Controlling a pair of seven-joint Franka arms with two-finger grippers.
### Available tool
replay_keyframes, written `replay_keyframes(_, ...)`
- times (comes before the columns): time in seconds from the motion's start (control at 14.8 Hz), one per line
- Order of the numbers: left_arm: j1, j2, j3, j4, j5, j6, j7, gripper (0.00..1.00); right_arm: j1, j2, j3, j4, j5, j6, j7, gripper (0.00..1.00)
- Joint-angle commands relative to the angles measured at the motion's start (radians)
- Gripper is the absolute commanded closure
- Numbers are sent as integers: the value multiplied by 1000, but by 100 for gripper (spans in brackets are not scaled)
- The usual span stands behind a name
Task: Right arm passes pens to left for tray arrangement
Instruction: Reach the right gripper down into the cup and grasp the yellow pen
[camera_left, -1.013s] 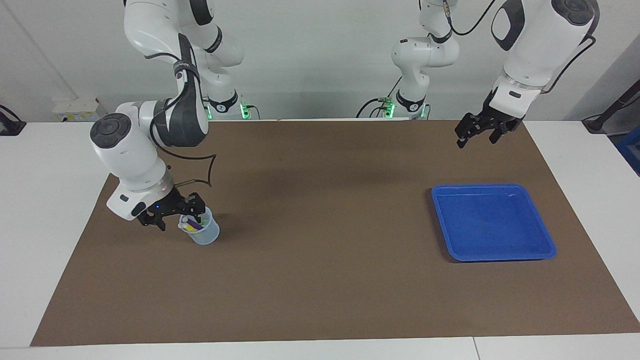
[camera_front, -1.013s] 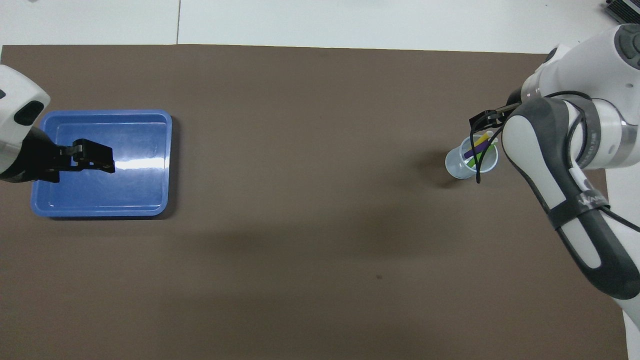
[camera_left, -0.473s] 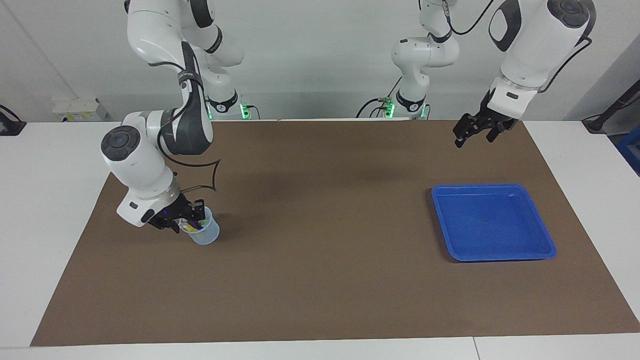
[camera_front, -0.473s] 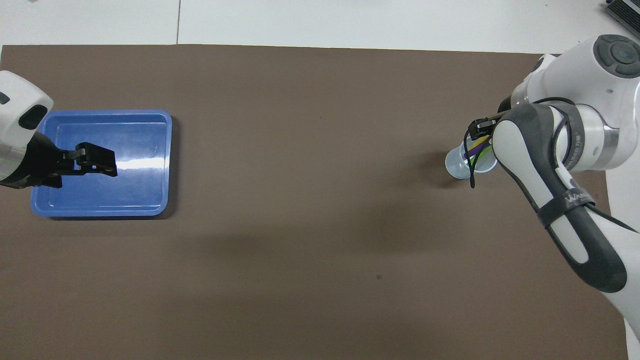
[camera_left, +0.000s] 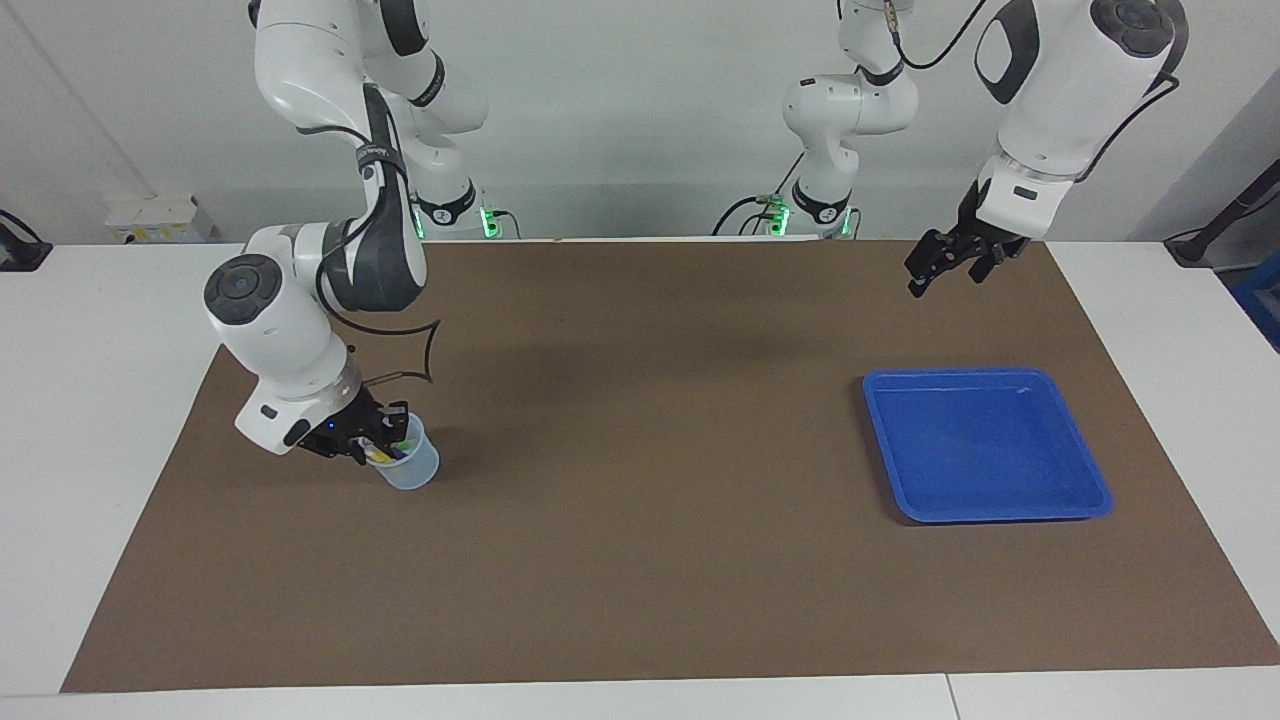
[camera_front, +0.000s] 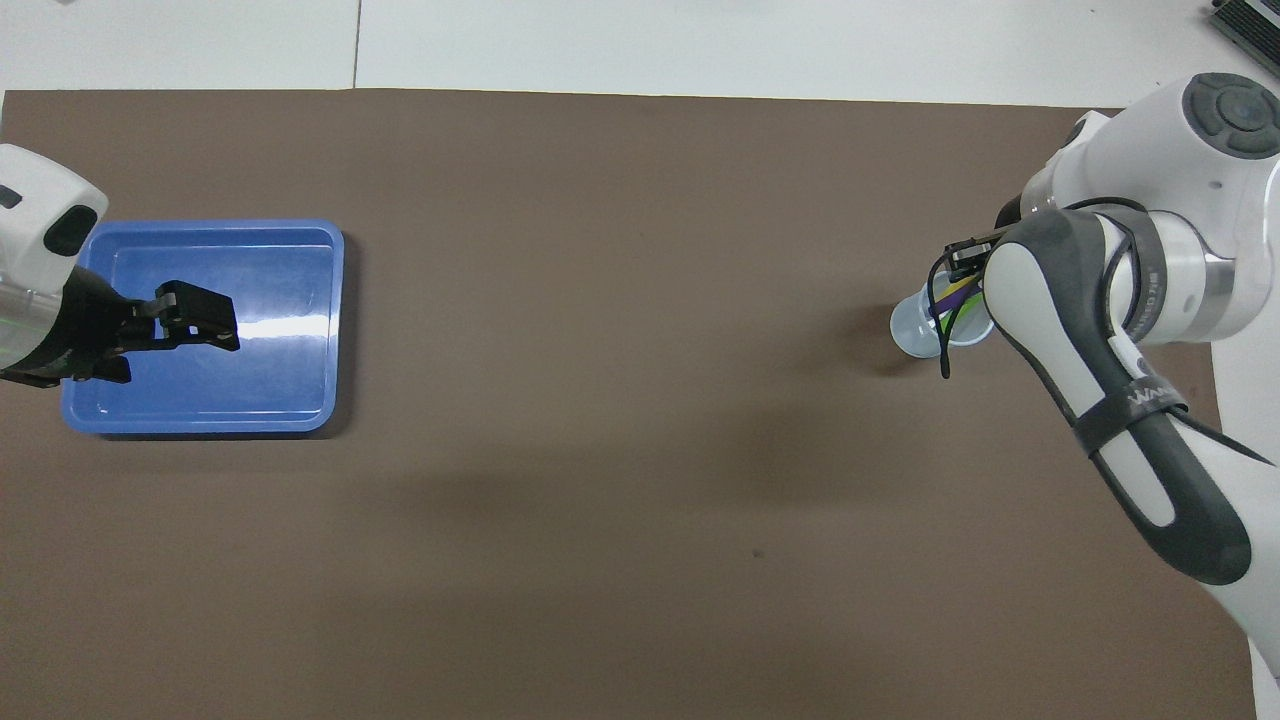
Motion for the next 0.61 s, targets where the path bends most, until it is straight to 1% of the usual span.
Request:
replay_keyframes(0.0,-7,-34,3,-50,-12,32,-28,0,-6,-8,8,-22,-15,22,10,77)
replay_keyframes(0.07,-7,-34,2,-50,-12,32,-38,0,-8,-8,8,-22,-15,21,10,83)
replay_keyframes(0.14,-8,-34,2,-50,-12,33,-55,0,-8,-8,8,-22,-15,18,10,94)
replay_keyframes(0.2,-19,-34,2,-50,-14,39,-67,0,-8,-8,8,-22,-15,16,10,98)
replay_keyframes(0.54,-22,-34,2,-51,-14,43,-117,0,-6,-16,8,3,-15,-25,10,100)
